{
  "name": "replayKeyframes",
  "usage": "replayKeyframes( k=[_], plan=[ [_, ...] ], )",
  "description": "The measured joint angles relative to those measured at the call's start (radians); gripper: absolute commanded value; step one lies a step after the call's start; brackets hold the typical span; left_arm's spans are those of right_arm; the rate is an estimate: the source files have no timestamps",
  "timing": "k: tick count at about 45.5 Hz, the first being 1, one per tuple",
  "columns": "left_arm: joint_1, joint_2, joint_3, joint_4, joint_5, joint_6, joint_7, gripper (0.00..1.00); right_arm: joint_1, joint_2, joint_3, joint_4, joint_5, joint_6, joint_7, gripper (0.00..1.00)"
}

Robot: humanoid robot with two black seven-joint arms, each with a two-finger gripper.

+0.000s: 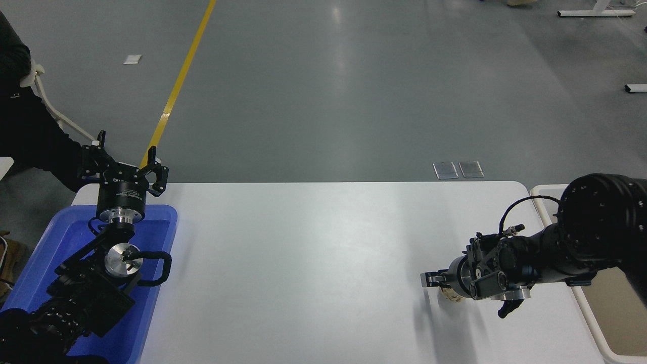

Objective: Pick up paper ball place in dustbin

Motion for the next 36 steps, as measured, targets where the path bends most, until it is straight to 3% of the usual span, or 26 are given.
replayKeyframes(
  k=[11,15,20,36],
  plan=[
    [0.000,0.000,0.000,0.000,0.000,0.000,0.000,0.99,-0.017,0.006,-0.014,-0.018,-0.018,-0.011,0.005,0.22],
    [0.000,0.000,0.000,0.000,0.000,0.000,0.000,0.99,-0.020,0.006,-0.019,-0.021,-0.023,-0.013,0.006,0.17],
    [0.000,0.000,0.000,0.000,0.000,0.000,0.000,0.99,-0.023,0.007,-0.031,-0.023,-0.030,-0.015,0.008,0.00],
    [0.000,0.000,0.000,0.000,0.000,0.000,0.000,0.99,-0.029,0.007,-0.050,-0.024,-0.040,-0.021,0.010,0.00]
  ],
)
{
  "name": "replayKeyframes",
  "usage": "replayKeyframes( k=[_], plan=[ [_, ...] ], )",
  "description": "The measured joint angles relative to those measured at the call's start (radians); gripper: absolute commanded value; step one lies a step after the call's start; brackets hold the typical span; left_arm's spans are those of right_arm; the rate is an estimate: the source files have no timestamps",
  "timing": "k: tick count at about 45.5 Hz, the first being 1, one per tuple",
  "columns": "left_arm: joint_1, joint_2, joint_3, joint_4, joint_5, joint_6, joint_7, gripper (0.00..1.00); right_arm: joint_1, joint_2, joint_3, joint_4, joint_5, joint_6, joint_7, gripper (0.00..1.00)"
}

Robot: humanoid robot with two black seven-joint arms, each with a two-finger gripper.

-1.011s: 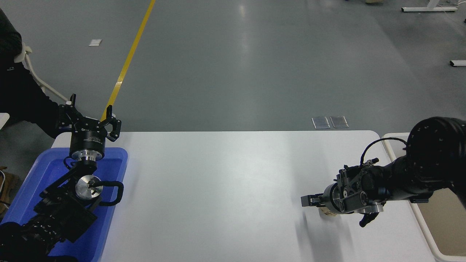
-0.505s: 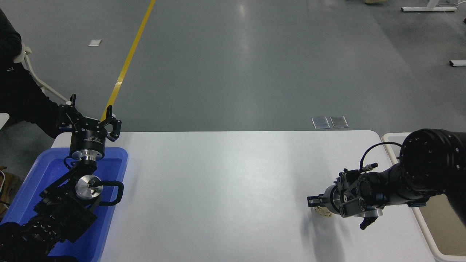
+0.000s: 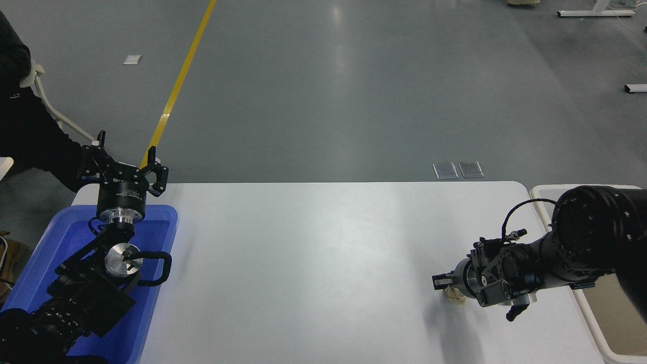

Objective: Pick up paper ball place in dustbin

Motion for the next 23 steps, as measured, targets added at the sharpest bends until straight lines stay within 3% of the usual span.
replayKeyframes(
  k=[23],
  plan=[
    [0.000,0.000,0.000,0.000,0.000,0.000,0.000,0.99,0.037,-0.024,-0.002,0.028,0.001,-0.001,0.001,0.00]
  ],
)
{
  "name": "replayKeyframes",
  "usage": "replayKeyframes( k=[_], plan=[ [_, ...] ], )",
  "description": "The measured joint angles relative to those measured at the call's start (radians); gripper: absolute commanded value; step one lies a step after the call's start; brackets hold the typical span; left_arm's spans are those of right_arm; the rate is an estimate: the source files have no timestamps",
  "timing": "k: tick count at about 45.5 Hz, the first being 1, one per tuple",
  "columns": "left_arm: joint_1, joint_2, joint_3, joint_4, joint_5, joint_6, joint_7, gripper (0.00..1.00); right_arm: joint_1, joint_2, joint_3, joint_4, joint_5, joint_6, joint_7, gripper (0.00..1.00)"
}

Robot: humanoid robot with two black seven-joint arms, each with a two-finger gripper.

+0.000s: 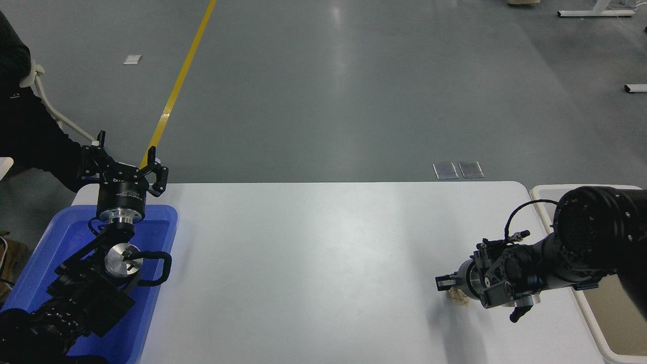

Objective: Pick up paper ball place in dustbin

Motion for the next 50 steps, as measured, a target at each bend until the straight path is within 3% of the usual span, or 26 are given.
replayKeyframes(
  k=[25,50],
  plan=[
    [-0.001,0.000,0.001,0.000,0.000,0.000,0.000,0.99,0.469,-0.131,-0.001,0.353,-0.012,0.059,-0.001,0.00],
    [0.000,0.000,0.001,0.000,0.000,0.000,0.000,0.99,0.966,-0.272,-0.094,0.462,-0.093,0.409,-0.009,0.00]
  ],
)
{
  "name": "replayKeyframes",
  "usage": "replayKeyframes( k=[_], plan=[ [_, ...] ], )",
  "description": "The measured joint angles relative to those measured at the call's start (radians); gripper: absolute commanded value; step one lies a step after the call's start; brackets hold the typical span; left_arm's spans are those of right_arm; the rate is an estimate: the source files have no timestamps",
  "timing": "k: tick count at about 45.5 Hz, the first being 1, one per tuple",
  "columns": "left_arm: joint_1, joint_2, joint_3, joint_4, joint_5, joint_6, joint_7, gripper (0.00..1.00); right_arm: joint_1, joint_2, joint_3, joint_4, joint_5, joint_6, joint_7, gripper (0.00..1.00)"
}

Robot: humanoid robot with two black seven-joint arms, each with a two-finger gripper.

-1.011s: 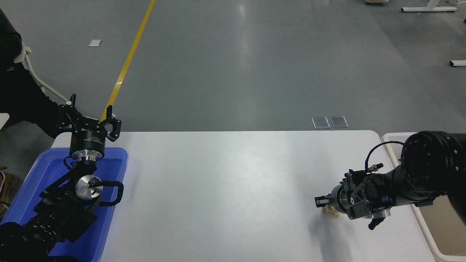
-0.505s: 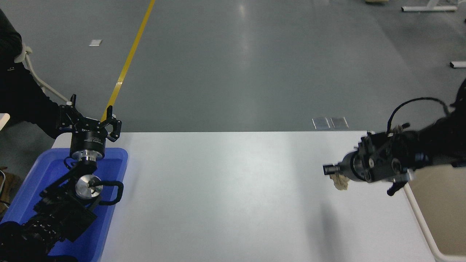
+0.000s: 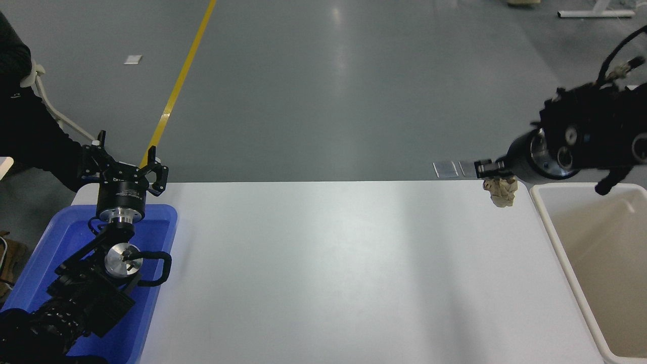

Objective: Pick up paper ball place in dustbin

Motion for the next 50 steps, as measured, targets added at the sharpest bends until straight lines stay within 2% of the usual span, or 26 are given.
replayKeyframes(
  k=[11,17,24,33,41,50],
  plan=[
    [0.000,0.000,0.000,0.000,0.000,0.000,0.000,0.99,0.049,-0.082,-0.035,-0.034,-0.042,0.050,-0.002,0.00],
    [0.000,0.000,0.000,0.000,0.000,0.000,0.000,0.99,0.007,-0.177,-0.039,-0.119,-0.053,0.057,-0.002,0.00],
    [0.000,0.000,0.000,0.000,0.000,0.000,0.000,0.99,-0.133,-0.310,0.020,-0.324,-0.056,0.060,0.001,0.00],
    [0.000,0.000,0.000,0.000,0.000,0.000,0.000,0.99,-0.469,-0.433,0.272,-0.699,-0.048,0.062,-0.003,0.00],
    [0.000,0.000,0.000,0.000,0.000,0.000,0.000,0.99,-0.799,-0.439,0.580,-1.037,-0.031,0.059,-0.008,0.00],
    [0.000,0.000,0.000,0.000,0.000,0.000,0.000,0.99,-1.117,-0.325,0.924,-1.415,-0.016,0.055,-0.019,0.00]
  ],
)
